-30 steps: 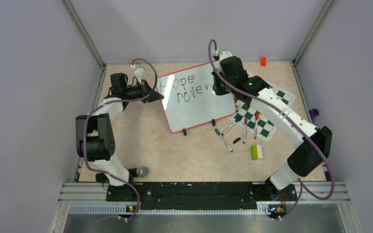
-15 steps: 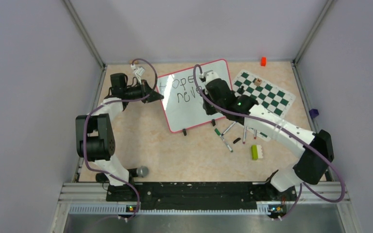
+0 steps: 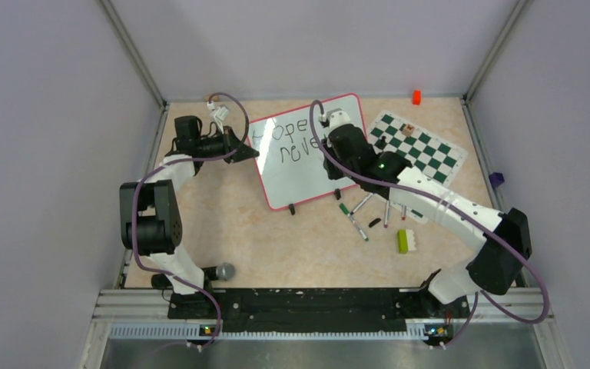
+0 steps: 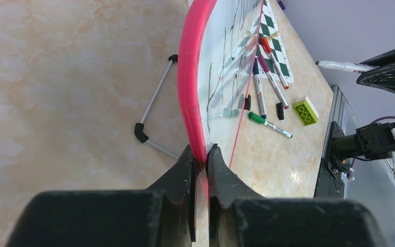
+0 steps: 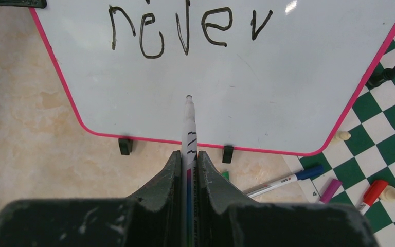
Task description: Write a sentence on the whiteboard
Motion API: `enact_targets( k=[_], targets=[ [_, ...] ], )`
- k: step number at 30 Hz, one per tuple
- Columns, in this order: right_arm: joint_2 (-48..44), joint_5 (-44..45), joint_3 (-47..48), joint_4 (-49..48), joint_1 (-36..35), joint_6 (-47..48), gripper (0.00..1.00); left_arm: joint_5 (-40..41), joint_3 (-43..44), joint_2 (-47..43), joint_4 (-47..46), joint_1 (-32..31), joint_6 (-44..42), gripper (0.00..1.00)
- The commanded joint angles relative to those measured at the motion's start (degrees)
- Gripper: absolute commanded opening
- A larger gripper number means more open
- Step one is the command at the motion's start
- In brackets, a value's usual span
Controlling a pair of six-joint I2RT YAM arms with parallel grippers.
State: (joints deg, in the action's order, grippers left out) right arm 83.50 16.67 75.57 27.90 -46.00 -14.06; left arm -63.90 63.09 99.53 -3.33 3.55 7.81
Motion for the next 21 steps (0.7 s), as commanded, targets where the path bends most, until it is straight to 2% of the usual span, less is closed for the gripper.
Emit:
enact_targets(
  k=[1,8,12,19,21],
  targets=[
    [-2.12,0.34,-0.53,-1.98,-0.07,-0.09,0.00,9.47,-1.37,1.83,-0.45,-1.27,-6.58,0.00],
    [-1.68,0.53,-1.37,-2.91,-0.06,-0.08,0.00,9.50,-1.39,1.84,-0.53,-1.25,-6.63,0.00],
    [-1.58,3.93,-1.45,-2.48,-0.11,-3.67,0.00,9.60,-1.44,1.78,-0.53,-1.26,-6.58,0.00],
    [-1.81,-1.32,-2.93,-5.08,-0.46,-7.00,0.00,9.67,-1.55,1.69,-0.62,-1.27,-6.58,0.00],
    [-0.93,0.29,-2.19,-5.16,-2.77,-6.32,0.00,9.67,-1.61,1.70,-0.71,-1.27,-6.58,0.00]
  ],
)
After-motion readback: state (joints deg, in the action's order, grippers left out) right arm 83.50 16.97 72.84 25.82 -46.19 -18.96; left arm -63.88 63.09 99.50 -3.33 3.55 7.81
